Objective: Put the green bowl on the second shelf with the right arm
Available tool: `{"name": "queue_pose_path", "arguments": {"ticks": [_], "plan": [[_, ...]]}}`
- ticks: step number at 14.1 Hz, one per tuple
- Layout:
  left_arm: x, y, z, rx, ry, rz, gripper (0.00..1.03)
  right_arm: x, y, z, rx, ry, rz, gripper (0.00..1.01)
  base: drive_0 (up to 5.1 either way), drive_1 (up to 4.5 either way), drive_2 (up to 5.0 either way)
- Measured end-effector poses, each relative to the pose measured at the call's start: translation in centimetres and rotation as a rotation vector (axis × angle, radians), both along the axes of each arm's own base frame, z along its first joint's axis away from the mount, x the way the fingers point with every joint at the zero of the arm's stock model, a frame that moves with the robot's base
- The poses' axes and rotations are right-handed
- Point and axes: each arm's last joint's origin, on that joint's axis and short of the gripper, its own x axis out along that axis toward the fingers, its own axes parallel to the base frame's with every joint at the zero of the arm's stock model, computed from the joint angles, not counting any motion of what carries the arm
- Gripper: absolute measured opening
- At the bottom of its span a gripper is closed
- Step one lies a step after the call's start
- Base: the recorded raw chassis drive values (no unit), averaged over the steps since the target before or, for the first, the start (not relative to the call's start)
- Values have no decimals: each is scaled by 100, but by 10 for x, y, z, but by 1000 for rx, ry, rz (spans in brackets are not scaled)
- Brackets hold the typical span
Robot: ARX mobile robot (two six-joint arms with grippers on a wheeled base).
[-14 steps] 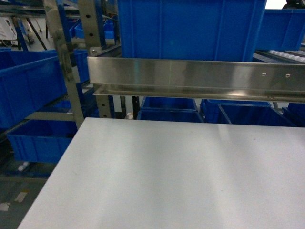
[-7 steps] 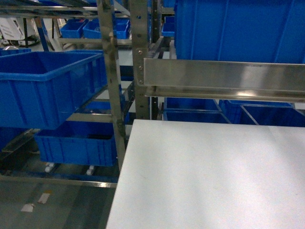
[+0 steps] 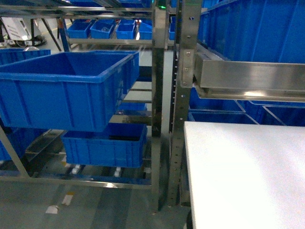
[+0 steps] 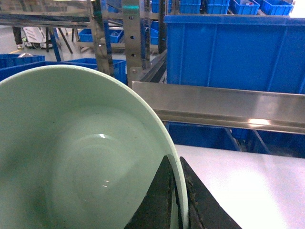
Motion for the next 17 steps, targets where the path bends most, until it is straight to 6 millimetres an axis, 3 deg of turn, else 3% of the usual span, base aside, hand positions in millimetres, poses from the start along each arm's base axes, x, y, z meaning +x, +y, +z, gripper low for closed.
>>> {"name": "queue_pose_path", "arguments": {"ticks": [17], "plan": [[0, 0, 0, 0, 2, 0, 98, 0, 0, 0, 0, -1, 0, 2, -502, 243, 243]]}}
